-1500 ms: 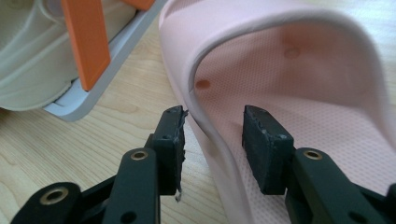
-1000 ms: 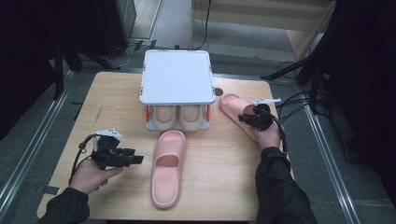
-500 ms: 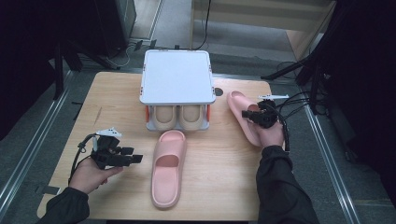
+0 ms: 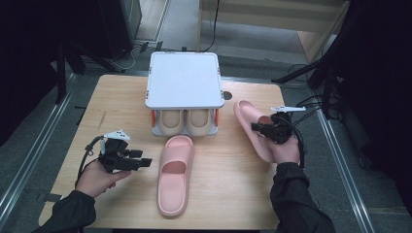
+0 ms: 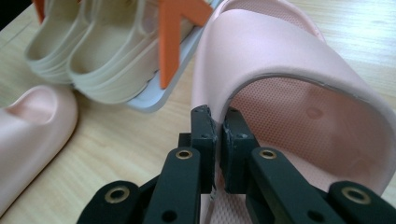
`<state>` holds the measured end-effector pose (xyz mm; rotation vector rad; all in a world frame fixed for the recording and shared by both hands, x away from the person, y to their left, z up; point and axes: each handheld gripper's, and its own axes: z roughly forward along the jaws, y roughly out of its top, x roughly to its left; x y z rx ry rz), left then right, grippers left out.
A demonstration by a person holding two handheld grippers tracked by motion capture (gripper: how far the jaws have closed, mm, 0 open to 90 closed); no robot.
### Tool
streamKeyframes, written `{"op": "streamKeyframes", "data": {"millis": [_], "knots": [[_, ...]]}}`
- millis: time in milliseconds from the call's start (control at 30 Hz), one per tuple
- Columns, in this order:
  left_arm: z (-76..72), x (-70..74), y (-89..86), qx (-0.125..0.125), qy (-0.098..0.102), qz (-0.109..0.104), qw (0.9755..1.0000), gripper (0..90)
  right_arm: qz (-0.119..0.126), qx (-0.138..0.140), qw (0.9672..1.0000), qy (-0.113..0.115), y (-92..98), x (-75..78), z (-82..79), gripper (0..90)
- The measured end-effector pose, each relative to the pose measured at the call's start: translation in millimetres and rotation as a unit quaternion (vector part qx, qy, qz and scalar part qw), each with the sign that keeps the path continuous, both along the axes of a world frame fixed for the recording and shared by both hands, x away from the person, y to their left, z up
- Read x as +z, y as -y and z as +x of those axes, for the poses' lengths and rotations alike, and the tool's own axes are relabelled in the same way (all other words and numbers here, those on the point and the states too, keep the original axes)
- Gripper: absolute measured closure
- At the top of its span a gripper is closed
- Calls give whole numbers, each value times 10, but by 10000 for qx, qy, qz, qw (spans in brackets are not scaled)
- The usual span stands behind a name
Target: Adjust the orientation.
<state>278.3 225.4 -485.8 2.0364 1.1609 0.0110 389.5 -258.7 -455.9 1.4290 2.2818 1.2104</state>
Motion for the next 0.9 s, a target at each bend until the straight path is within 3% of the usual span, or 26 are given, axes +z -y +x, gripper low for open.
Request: {"op": "streamKeyframes", "data": {"millis": [333,533,700,800,900], "knots": [[57,10,74,-112,51,-2,9999,406,-31,289,9995,93,-155,89,-416,862],[78,26,123,-216,263,-26,9994,468,-74,508,9987,24,-295,49,-618,861],[114,17,176,-334,300,-15,9990,496,-116,633,9979,-39,-399,-5,-735,861],[131,24,190,-368,306,-85,9988,525,-155,700,9974,-73,-457,-40,-802,861],[156,22,205,-383,196,-332,9985,603,-210,771,9967,-109,-537,-83,-857,859]]}}
